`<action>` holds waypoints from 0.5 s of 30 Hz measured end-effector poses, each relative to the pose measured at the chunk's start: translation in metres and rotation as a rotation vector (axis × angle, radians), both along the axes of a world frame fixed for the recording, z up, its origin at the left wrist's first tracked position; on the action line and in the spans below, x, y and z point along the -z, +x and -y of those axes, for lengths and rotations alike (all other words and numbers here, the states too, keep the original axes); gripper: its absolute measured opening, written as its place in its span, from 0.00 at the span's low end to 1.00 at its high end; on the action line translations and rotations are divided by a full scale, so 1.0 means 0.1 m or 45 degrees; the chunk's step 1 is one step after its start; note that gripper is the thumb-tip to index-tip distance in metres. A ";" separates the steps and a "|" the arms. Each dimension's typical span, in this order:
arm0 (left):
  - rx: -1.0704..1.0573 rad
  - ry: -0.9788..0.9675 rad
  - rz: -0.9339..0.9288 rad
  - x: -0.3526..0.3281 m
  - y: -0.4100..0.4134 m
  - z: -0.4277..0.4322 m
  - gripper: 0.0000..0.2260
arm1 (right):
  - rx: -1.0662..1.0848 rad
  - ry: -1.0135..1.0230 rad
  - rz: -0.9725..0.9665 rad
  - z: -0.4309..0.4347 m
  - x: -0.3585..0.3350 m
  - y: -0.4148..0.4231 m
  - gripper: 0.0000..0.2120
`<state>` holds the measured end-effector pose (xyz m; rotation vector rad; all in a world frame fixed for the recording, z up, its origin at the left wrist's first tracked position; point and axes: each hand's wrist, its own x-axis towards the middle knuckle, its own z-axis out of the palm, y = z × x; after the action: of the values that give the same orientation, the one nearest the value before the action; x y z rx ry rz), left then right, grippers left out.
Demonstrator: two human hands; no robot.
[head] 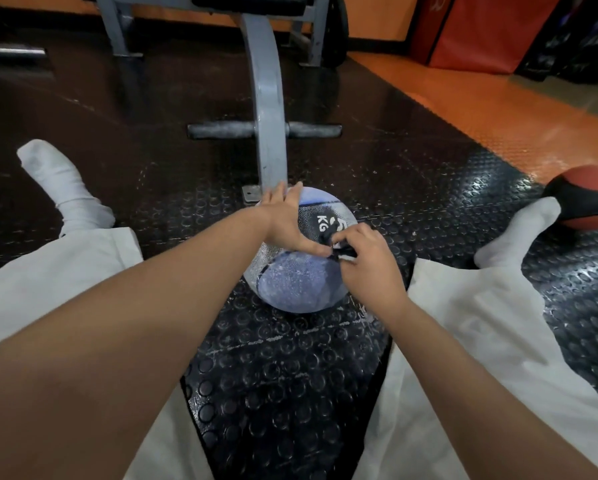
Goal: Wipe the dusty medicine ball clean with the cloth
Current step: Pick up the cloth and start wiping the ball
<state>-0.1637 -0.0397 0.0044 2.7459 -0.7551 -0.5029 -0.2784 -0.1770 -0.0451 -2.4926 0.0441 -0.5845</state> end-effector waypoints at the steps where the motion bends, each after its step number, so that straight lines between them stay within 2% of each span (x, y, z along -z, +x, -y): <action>1: 0.007 -0.004 0.000 0.02 0.00 0.00 0.63 | 0.033 0.022 -0.021 0.01 -0.04 0.03 0.18; 4: 0.021 -0.025 0.031 0.09 -0.02 -0.02 0.64 | 0.127 0.036 -0.058 0.02 -0.18 0.17 0.19; 9: 0.028 -0.036 0.077 0.16 -0.15 0.01 0.65 | 0.170 -0.267 -0.095 0.02 -0.37 0.48 0.16; 12: 0.027 -0.078 0.095 0.20 -0.17 -0.05 0.65 | 0.080 -0.459 -0.050 -0.17 -0.38 0.45 0.16; 15: 0.046 -0.137 0.077 0.22 -0.18 -0.13 0.64 | -0.061 -0.505 0.001 -0.27 -0.31 0.31 0.17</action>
<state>-0.1820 -0.0262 -0.0175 2.6624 -0.8231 -0.3761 -0.2475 -0.1503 -0.0143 -2.8659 -0.1451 -0.6238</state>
